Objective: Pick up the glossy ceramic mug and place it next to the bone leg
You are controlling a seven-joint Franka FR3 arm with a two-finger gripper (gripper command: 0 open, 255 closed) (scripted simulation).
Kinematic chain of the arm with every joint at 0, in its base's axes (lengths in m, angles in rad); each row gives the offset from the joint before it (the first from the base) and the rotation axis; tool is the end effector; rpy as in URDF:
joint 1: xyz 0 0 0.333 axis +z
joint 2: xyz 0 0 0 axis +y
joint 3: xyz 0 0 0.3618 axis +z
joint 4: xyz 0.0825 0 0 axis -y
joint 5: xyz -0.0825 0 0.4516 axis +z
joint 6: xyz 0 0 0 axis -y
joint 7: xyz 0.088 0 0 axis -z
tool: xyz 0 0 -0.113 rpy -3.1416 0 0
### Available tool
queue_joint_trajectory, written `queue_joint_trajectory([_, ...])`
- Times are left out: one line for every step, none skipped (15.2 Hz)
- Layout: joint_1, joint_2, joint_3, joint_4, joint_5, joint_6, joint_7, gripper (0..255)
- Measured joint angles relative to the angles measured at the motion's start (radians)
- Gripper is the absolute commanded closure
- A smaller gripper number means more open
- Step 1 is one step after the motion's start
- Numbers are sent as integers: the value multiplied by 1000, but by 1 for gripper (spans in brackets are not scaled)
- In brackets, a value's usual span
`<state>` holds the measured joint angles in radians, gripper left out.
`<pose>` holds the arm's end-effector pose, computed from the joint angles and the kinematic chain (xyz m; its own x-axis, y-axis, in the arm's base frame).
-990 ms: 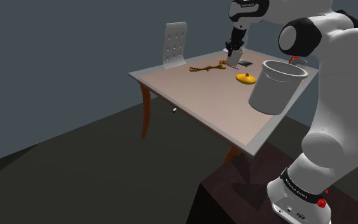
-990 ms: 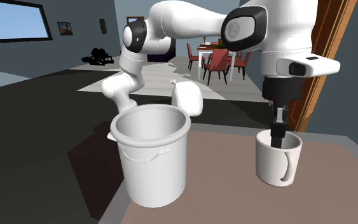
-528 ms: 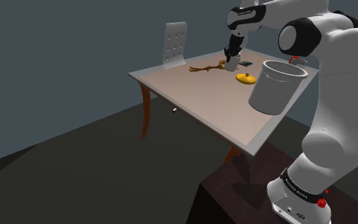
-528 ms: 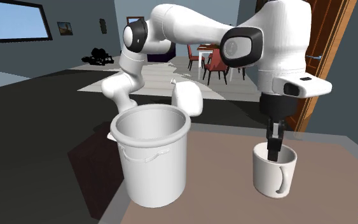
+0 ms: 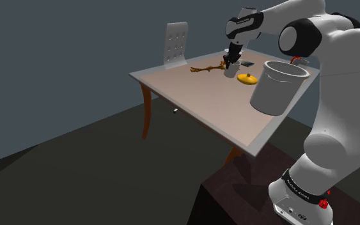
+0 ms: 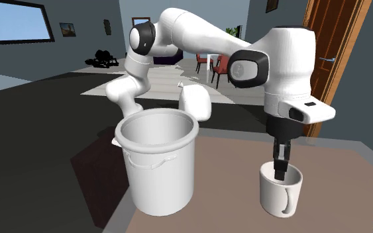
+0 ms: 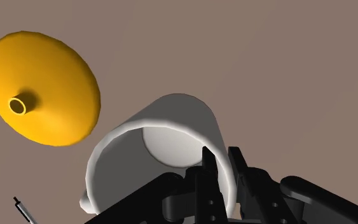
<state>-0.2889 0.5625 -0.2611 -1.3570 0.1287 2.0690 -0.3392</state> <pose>0.7236 -0.3818 0.4308 0.9672 -0.2032 0.1524 -0.2158 -0.9738 0.0712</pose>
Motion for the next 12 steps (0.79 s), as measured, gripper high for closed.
queue_joint_trajectory([-2, 5, 1, -3, 2, 8, -2, 255])
queue_joint_trajectory([-1, 9, 1, -10, 2, 19, -1, 255])
queue_joint_trajectory([0, 13, 2, -17, 4, 30, -1, 255])
queue_joint_trajectory([0, 16, 3, -26, 5, 41, -3, 255])
queue_joint_trajectory([-1, 20, 4, -35, 6, 54, -4, 255])
queue_joint_trajectory([-1, 24, 4, -41, 7, 64, -4, 255])
queue_joint_trajectory([0, 27, 5, -50, 8, 76, -4, 255])
queue_joint_trajectory([0, 33, 6, -55, 10, 87, -5, 255])
queue_joint_trajectory([0, 33, 7, -70, 11, 102, -6, 255])
queue_joint_trajectory([-2, 40, 8, -76, 13, 115, -9, 255])
queue_joint_trajectory([-2, 43, 9, -81, 14, 122, -10, 255])
queue_joint_trajectory([-2, 45, 9, -83, 14, 127, -9, 255])
